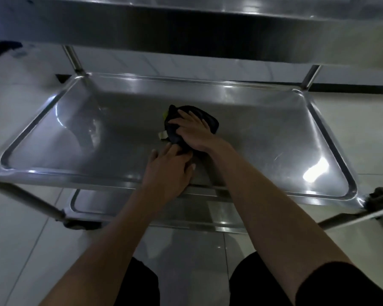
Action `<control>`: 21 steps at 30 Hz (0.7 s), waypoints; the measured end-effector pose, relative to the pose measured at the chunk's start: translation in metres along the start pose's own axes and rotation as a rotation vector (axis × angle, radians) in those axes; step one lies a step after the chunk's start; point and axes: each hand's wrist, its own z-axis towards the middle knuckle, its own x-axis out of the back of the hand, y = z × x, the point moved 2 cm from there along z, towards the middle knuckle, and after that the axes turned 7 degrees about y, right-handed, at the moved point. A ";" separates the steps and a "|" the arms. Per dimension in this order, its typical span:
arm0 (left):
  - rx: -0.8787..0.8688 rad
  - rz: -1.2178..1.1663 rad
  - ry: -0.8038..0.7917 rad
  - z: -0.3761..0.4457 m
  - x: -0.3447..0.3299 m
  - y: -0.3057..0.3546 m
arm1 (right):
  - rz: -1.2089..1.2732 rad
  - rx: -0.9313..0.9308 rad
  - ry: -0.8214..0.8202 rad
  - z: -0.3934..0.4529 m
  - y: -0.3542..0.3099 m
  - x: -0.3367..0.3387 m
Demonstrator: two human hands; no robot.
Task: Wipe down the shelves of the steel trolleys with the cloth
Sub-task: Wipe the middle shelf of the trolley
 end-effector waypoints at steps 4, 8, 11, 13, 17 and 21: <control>0.052 0.004 0.005 -0.006 0.005 -0.012 | 0.000 0.042 0.013 0.001 -0.003 -0.001; 0.070 0.001 -0.002 -0.007 0.009 -0.007 | -0.022 0.031 0.064 -0.008 0.013 0.011; 0.089 0.025 -0.046 -0.006 0.009 0.001 | -0.070 -0.019 0.123 -0.023 0.043 0.030; 0.119 0.071 -0.061 -0.004 0.009 0.010 | -0.090 -0.056 0.165 -0.035 0.066 0.044; -0.013 -0.048 0.044 0.007 0.011 0.076 | -0.103 -0.113 0.223 -0.062 0.109 0.073; -0.130 -0.075 -0.140 0.016 -0.004 0.163 | -0.108 -0.167 0.250 -0.090 0.150 0.099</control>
